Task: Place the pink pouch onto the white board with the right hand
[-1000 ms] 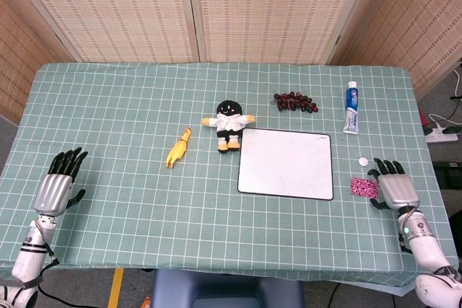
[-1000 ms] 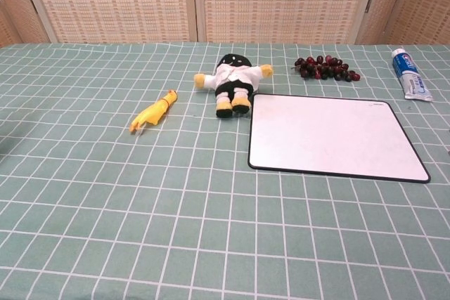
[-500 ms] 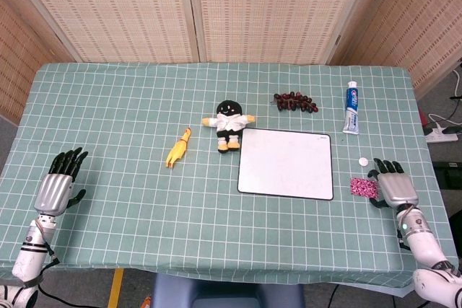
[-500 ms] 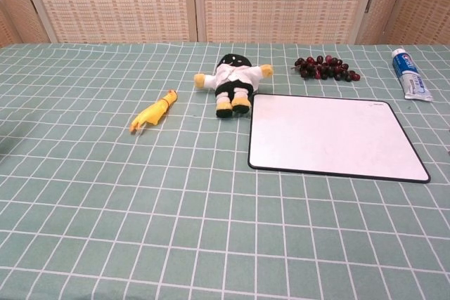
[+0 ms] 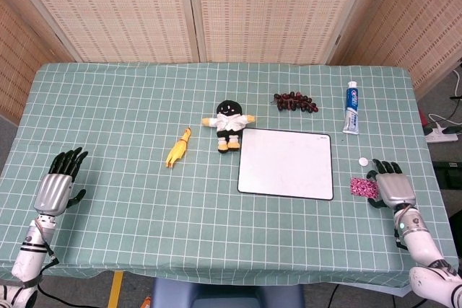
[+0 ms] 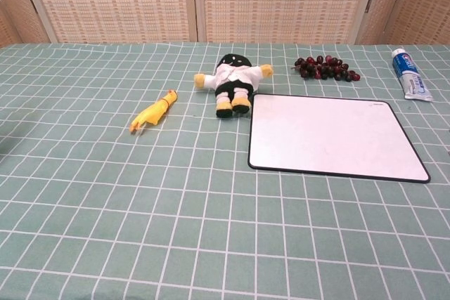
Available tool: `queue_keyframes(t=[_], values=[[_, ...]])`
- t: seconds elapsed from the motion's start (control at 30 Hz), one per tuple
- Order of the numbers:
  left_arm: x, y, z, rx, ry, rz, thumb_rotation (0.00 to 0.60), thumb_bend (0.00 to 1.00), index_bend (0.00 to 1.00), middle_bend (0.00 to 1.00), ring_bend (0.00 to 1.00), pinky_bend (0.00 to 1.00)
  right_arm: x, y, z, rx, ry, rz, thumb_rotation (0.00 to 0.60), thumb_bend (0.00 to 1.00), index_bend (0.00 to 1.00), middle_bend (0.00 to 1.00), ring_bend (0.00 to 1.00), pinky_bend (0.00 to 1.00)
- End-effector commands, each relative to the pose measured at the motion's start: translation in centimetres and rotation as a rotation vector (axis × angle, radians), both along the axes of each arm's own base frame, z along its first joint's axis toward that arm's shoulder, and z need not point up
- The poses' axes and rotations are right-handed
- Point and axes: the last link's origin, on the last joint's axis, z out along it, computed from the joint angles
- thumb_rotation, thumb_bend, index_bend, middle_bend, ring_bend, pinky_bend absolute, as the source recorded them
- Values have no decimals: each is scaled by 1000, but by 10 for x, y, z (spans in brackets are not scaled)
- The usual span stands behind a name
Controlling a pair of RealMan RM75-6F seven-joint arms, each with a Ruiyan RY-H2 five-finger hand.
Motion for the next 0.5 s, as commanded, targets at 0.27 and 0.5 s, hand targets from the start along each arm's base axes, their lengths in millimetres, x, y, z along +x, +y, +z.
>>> queue_keyframes(t=[0.27, 0.5], values=[[0, 0, 0, -5, -6, 3, 600, 221, 0, 0, 0, 0, 0, -3, -1, 7, 4, -5, 548, 292, 308, 0, 0, 0], [0, 1, 0, -10, -11, 6, 600, 221, 0, 0, 0, 0, -1, -5, -2, 9, 14, -11, 549, 293, 308, 0, 0, 0]])
